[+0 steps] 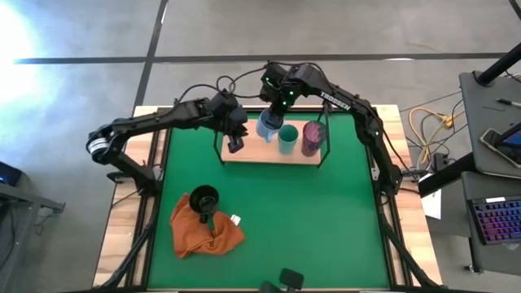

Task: Stack small to large cups/mugs on shelf
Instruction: Put the blue mug on the shelf

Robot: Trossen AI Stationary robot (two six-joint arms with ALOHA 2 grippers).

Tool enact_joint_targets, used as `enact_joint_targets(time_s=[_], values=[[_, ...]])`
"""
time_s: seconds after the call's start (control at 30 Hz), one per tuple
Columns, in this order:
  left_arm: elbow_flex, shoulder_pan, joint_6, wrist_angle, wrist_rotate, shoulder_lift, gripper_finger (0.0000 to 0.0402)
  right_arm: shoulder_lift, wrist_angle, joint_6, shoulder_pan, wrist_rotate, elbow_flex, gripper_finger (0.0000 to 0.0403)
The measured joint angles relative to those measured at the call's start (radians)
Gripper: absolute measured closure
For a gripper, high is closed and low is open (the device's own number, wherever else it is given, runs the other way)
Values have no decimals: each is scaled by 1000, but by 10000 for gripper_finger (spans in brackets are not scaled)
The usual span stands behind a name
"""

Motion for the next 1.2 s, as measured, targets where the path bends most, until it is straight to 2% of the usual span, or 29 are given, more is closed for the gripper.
enact_joint_targets(time_s=[0.3,0.47,0.9,1.2], values=[[-34,46,3,9,-48,-17,338,71,45,7,2,-67,0,381],[-43,49,-1,18,-51,-13,338,82,106,45,5,-66,0,380],[-161,51,-30,176,-107,-4,338,104,92,104,5,-67,0,380],[-193,51,-33,231,-140,-4,338,133,68,120,3,-55,0,380]])
